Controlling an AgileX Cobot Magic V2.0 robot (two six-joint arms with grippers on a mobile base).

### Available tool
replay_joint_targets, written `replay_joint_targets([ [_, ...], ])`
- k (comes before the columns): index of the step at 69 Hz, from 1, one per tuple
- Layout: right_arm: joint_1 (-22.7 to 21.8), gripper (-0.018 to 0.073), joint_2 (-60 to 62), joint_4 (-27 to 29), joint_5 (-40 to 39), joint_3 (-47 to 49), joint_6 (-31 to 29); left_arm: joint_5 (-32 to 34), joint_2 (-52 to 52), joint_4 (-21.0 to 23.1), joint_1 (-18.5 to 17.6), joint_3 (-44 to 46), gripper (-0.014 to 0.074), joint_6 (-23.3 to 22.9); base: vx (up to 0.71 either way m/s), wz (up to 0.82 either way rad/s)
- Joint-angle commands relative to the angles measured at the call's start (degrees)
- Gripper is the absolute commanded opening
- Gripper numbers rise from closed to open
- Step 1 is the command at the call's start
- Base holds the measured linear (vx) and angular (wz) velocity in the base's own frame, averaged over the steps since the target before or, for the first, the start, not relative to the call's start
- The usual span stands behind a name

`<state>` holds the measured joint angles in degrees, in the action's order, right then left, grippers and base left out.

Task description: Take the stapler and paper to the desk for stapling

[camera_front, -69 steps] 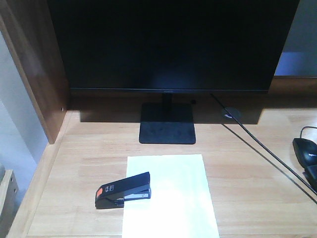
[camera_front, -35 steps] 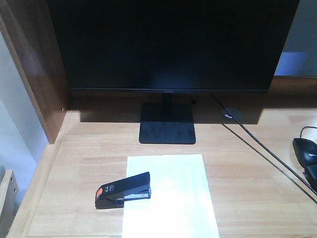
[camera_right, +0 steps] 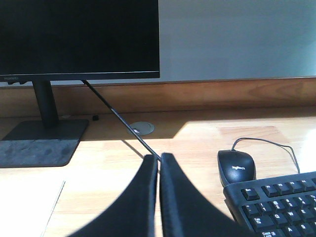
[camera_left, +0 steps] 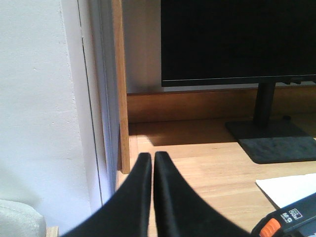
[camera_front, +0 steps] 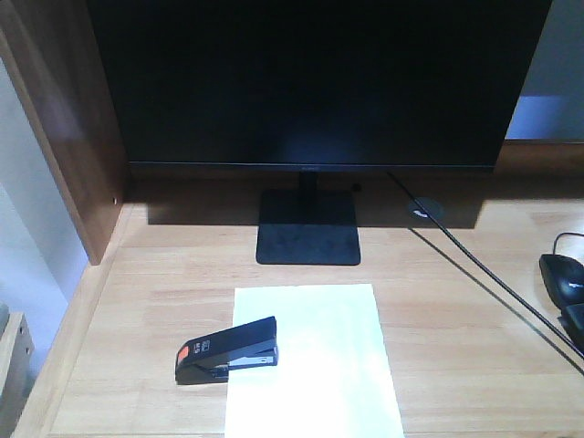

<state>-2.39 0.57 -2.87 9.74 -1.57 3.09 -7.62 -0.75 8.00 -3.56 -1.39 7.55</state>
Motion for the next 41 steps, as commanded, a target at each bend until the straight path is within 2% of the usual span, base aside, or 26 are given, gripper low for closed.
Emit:
replay_joint_targets([
  [1,-0.43,-0.0003,0.59,-0.72,-4.51,-0.2,-0.42,4.1,-0.87,0.1,0.08,-0.62,-0.0006,-0.51,0.0,0.0],
  [41,-0.43,-0.0003,0.59,-0.72,-4.51,-0.2,-0.42,4.1,-0.87,0.1,0.08,-0.62,-0.0006,-0.51,0.0,0.0],
])
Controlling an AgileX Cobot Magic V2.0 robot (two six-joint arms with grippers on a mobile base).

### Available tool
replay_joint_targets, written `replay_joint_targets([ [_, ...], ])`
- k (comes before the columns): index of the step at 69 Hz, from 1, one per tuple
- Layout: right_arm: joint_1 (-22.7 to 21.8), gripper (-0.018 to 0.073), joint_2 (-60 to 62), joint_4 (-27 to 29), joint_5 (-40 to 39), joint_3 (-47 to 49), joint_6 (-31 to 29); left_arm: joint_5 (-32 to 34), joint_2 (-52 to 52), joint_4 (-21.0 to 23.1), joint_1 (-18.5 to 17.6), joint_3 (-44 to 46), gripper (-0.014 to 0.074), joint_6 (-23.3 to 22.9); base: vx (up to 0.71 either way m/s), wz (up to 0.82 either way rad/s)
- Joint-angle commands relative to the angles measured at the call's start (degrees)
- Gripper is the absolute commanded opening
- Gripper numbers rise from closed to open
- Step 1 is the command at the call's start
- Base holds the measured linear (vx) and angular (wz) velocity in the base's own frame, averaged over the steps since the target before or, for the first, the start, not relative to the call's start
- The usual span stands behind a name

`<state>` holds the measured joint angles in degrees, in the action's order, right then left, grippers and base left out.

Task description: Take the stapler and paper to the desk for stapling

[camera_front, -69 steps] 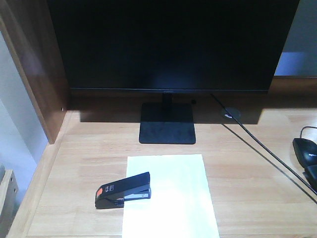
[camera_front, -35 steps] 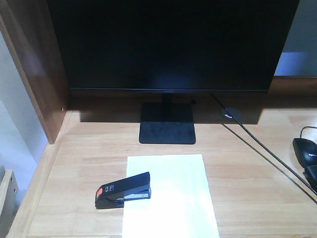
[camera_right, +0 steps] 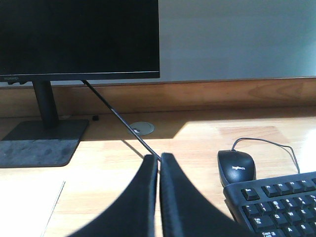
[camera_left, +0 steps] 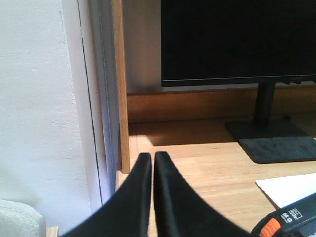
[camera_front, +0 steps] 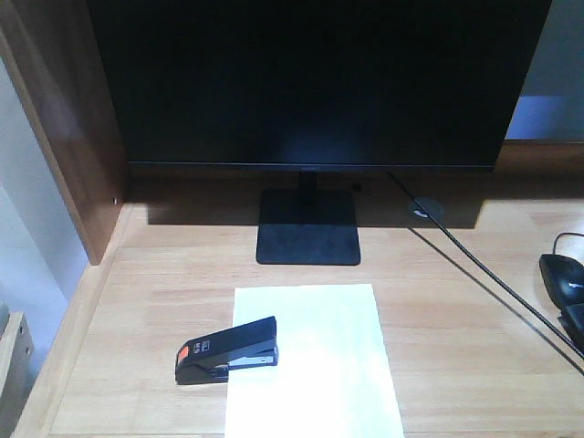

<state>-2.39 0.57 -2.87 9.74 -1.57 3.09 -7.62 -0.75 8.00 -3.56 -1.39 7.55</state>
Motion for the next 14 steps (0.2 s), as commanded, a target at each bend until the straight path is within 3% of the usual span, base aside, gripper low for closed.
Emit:
replay_joint_targets([
  [1,-0.43,-0.0003,0.59,-0.72,-4.51,-0.2,-0.42,4.1,-0.87,0.1,0.08,-0.62,-0.0006,-0.51,0.0,0.0],
  [14,-0.43,-0.0003,0.59,-0.72,-4.51,-0.2,-0.42,4.1,-0.87,0.1,0.08,-0.62,-0.0006,-0.51,0.0,0.0],
])
